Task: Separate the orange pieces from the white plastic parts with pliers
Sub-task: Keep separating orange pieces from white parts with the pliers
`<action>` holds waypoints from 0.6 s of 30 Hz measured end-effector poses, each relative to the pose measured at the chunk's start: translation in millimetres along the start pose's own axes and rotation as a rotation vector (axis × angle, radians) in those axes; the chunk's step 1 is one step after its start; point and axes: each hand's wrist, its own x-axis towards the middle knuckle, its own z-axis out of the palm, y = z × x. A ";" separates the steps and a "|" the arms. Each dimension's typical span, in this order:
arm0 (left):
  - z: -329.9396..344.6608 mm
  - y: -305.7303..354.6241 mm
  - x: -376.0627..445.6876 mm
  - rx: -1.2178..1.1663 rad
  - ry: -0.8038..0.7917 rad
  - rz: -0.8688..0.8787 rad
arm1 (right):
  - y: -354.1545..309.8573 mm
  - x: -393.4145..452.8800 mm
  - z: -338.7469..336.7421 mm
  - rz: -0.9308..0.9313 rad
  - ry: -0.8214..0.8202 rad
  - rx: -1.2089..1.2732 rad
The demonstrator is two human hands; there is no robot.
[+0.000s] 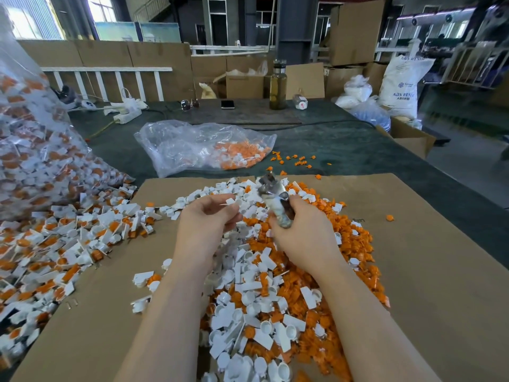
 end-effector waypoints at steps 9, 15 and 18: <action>23.1 0.6 -13.5 0.043 -0.042 0.035 | -6.4 -2.6 -5.2 -0.019 0.130 0.327; 26.3 1.9 -17.2 0.097 -0.029 0.067 | -8.0 -2.8 -6.6 -0.010 0.181 0.278; 28.4 3.5 -19.3 0.135 -0.023 0.082 | -9.3 -3.3 -7.0 -0.007 0.190 0.271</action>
